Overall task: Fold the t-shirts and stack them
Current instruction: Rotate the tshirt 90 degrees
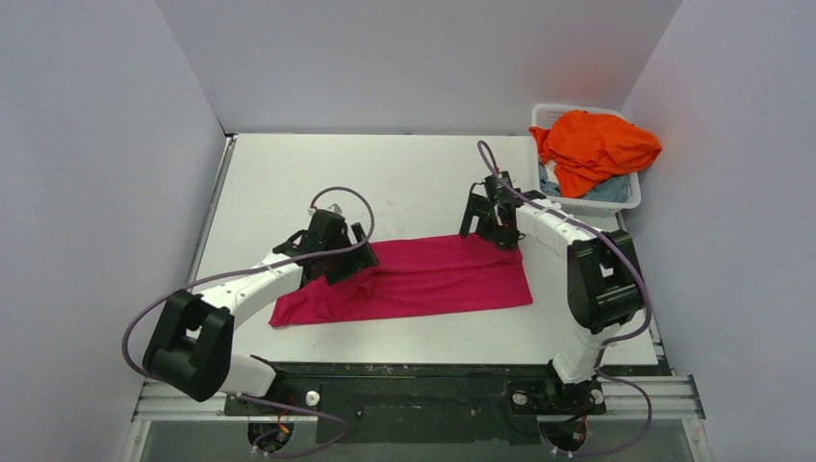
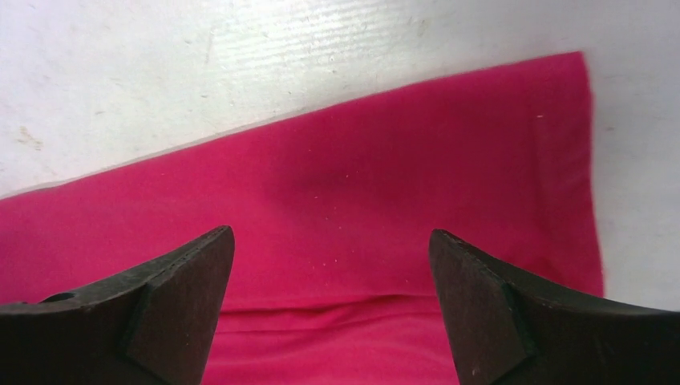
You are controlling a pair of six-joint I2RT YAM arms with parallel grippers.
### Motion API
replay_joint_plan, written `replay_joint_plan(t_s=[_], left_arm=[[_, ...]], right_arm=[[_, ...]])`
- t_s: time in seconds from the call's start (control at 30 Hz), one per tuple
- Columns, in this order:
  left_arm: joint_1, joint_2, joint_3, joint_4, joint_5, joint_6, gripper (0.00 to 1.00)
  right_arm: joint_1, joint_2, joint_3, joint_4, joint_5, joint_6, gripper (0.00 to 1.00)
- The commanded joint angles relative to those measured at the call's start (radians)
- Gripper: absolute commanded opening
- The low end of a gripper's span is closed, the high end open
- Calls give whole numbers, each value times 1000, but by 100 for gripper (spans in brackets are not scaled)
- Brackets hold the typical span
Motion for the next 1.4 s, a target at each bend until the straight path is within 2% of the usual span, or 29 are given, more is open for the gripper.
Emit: replay_joint_plan(t_s=[0.0, 0.2, 0.4, 0.5, 0.57, 0.63, 0.7, 0.83, 0.9, 0.97, 1.1, 1.2, 1.27, 1.37], left_arm=[[-12, 38, -17, 150, 164, 26, 90], [-82, 12, -92, 15, 187, 21, 91], [-187, -170, -95, -82, 171, 29, 91], [-190, -233, -60, -158, 115, 54, 92], [-186, -268, -40, -204, 26, 64, 92], [-156, -278, -28, -237, -67, 54, 92], [-68, -255, -43, -223, -65, 33, 92], [186, -158, -134, -3, 54, -10, 92], [248, -87, -141, 101, 101, -22, 92], [276, -4, -106, 155, 105, -13, 93], [303, 218, 33, 155, 26, 17, 93], [311, 336, 152, 139, 16, 36, 93], [310, 421, 256, 142, 1, 51, 93], [296, 598, 468, 123, 59, 56, 93]], right_arm=[[0, 54, 30, 8, -55, 20, 86], [-16, 62, -6, 7, -40, 24, 86], [-20, 26, -32, 6, -23, 14, 86], [-20, 13, -34, 4, -11, 9, 86], [-20, 9, -32, 0, -7, 3, 86], [-19, 9, -31, 0, -8, -1, 86], [-18, 15, -28, 1, -10, -5, 86], [-18, 39, -23, 2, -13, -15, 86], [-17, 48, -29, 1, -11, -22, 86], [-16, 47, -43, -1, -7, -28, 86], [-5, 18, -111, 0, -17, -25, 85], [26, -57, -233, 30, -49, 2, 84], [96, -121, -325, 47, -44, 27, 84], [199, -197, -464, 64, -21, 68, 84]])
